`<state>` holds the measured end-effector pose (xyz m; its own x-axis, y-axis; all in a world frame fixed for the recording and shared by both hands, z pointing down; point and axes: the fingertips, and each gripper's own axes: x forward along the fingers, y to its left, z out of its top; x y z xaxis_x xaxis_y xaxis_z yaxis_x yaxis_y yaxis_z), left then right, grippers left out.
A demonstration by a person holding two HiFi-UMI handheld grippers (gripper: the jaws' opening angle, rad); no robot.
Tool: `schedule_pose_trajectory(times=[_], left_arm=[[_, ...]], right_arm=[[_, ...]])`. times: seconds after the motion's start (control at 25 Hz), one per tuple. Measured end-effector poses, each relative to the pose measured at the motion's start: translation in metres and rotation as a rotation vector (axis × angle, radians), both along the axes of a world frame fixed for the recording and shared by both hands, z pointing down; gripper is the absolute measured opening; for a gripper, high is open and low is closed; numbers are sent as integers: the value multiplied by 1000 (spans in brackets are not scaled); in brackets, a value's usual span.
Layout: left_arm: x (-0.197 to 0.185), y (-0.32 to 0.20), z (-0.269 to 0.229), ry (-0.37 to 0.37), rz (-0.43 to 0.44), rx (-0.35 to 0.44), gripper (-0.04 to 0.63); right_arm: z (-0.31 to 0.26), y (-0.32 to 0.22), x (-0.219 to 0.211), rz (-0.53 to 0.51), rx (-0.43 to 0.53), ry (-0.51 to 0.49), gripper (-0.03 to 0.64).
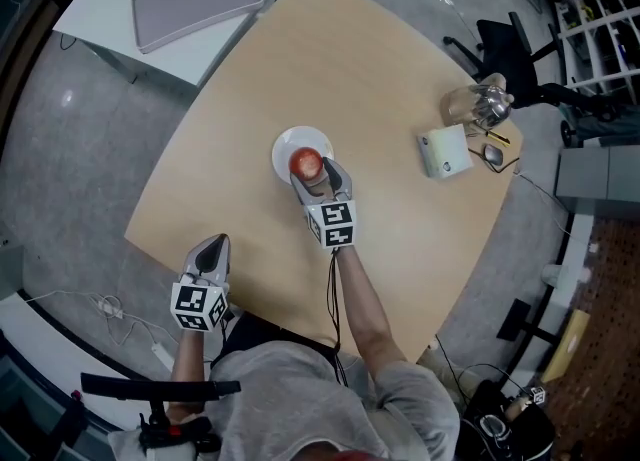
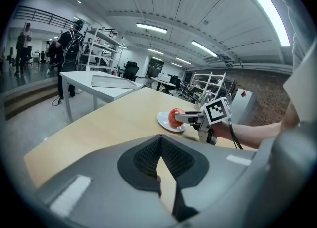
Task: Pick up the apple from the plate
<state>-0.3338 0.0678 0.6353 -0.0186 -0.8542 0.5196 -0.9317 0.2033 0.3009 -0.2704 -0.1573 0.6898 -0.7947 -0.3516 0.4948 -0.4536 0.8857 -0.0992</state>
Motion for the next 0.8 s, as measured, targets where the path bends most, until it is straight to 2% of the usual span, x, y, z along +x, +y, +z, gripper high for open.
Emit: schedule_pose_trajectory(times=[0.56,0.8], left_arm=[[5,-23,-25,8,75,43,20],[23,-37,-33,14,132,67,20]], right_arm=[[-56,8,28,80,30,-55,334],[-79,12,60,129,59,-64,334]])
